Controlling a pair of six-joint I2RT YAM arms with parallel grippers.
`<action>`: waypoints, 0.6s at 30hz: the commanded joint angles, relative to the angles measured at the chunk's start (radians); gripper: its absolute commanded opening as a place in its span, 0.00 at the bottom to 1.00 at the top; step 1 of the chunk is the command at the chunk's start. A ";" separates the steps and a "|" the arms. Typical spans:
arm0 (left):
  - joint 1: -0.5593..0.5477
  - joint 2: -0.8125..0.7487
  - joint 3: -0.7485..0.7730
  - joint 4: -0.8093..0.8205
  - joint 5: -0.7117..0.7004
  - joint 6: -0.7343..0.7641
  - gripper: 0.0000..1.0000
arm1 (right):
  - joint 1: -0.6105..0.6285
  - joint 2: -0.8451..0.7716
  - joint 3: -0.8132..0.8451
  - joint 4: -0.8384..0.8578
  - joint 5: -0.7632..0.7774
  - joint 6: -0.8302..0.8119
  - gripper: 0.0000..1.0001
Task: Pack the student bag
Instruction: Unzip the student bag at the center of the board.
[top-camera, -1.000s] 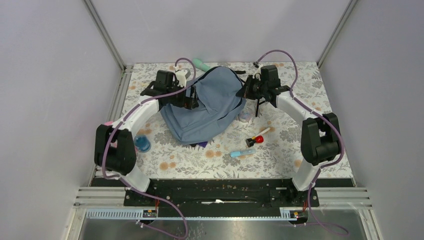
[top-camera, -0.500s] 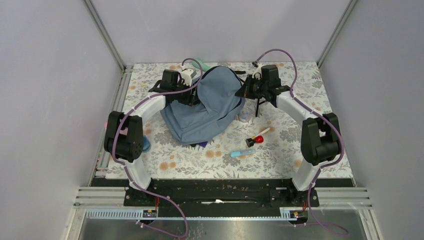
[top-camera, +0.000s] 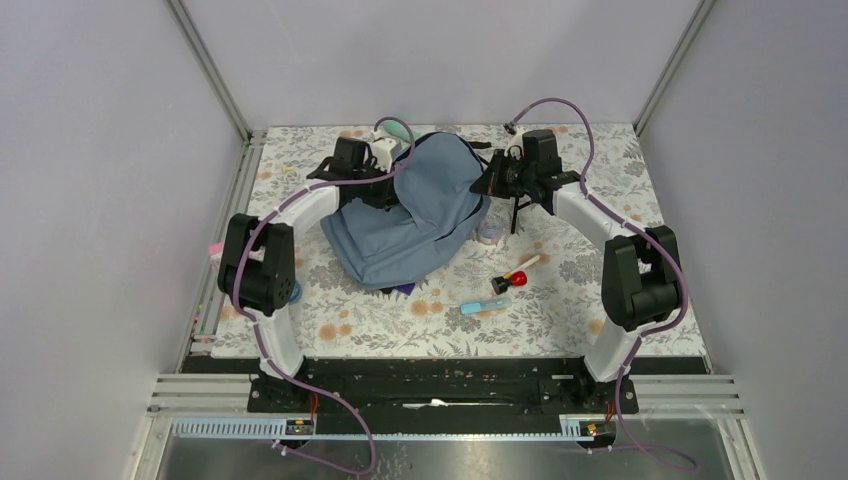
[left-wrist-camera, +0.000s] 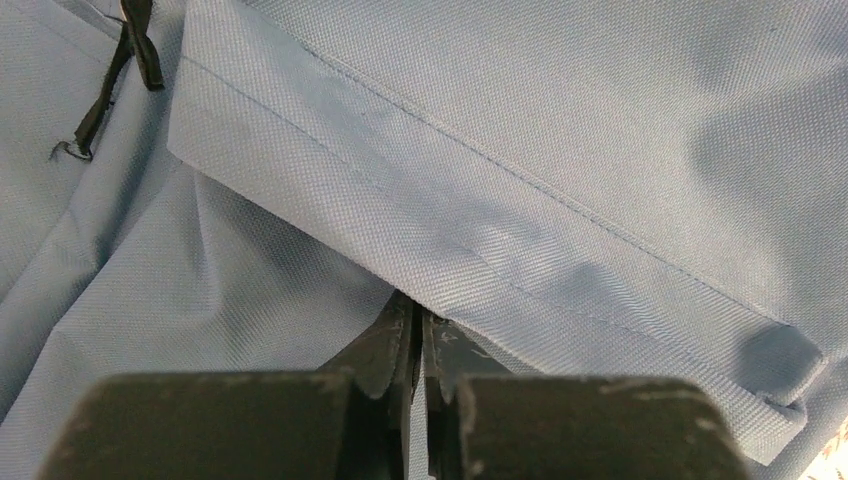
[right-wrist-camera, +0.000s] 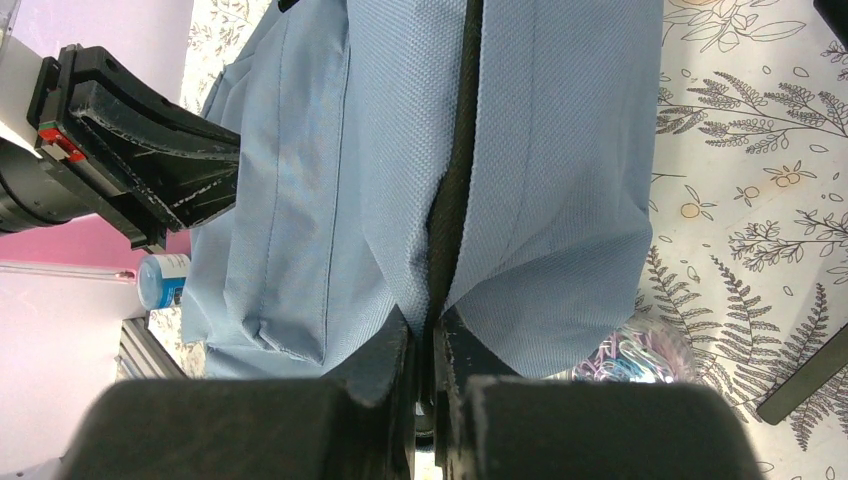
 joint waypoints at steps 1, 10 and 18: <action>-0.027 -0.028 0.028 -0.037 -0.062 0.049 0.00 | -0.001 -0.031 0.026 0.105 -0.028 0.001 0.00; -0.114 -0.103 0.072 -0.240 -0.221 0.107 0.00 | -0.001 -0.022 0.020 0.105 0.002 0.011 0.00; -0.141 -0.173 0.044 -0.300 -0.262 0.065 0.00 | -0.001 -0.019 0.010 0.107 -0.001 0.020 0.00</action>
